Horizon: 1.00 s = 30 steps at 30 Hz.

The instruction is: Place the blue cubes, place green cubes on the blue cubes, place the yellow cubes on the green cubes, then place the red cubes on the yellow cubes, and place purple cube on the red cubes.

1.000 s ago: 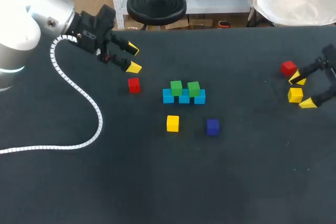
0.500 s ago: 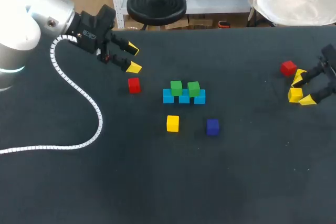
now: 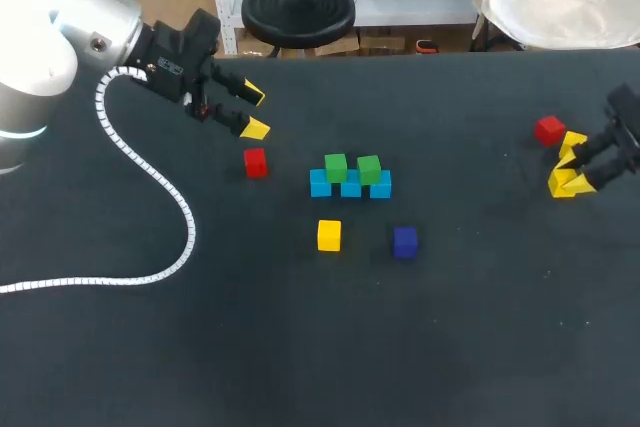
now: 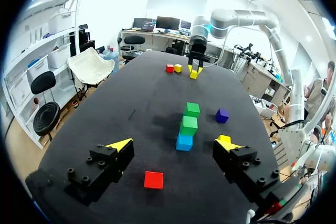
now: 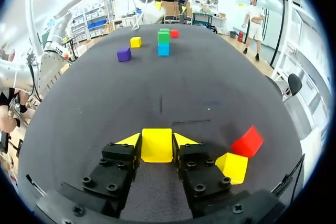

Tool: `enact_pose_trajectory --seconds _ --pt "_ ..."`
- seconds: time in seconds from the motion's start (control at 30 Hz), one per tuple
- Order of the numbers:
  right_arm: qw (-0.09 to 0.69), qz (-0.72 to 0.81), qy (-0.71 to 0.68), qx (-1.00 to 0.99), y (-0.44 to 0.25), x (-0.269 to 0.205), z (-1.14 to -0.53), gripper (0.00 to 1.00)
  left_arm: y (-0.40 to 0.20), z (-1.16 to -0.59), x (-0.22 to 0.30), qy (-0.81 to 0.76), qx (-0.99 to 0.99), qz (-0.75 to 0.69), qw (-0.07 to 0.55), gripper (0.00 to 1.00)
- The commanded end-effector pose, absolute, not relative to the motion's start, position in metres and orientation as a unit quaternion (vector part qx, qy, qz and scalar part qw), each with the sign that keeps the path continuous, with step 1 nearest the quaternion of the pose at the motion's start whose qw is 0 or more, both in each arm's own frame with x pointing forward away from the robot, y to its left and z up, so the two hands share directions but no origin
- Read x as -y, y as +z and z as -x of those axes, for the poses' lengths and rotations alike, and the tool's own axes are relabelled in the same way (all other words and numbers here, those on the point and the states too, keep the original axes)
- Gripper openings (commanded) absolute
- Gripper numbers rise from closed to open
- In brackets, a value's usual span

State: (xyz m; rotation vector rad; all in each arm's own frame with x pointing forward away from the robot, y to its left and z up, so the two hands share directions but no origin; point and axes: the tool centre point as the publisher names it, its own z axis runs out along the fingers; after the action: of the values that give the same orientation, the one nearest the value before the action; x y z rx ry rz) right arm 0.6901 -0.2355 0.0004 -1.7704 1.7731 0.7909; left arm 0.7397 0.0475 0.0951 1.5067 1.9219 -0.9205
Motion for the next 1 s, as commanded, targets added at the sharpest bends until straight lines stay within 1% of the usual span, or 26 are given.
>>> enact_pose_trajectory --seconds 0.03,0.27,0.47,0.7,1.0 --pt "0.246 0.659 0.279 -0.654 0.015 0.226 -0.685 0.0 0.095 -0.741 -0.048 -0.341 -0.711 -0.558 0.261 1.0" --pt "0.231 0.669 0.277 -0.649 0.031 0.208 -0.687 0.0 0.095 -0.741 -0.048 -0.341 -0.711 -0.558 0.261 1.0" --pt "0.244 0.682 0.28 -0.63 0.044 0.195 -0.698 0.0 0.095 -0.741 -0.048 -0.341 -0.711 -0.558 0.261 1.0" --pt "0.232 0.702 0.261 -0.621 0.062 0.169 -0.717 0.0 0.095 -0.741 -0.048 -0.341 -0.711 -0.558 0.261 1.0" --pt "0.234 0.723 0.258 -0.597 0.081 0.14 -0.733 0.0 0.095 -0.741 -0.048 -0.341 -0.711 -0.558 0.261 1.0"
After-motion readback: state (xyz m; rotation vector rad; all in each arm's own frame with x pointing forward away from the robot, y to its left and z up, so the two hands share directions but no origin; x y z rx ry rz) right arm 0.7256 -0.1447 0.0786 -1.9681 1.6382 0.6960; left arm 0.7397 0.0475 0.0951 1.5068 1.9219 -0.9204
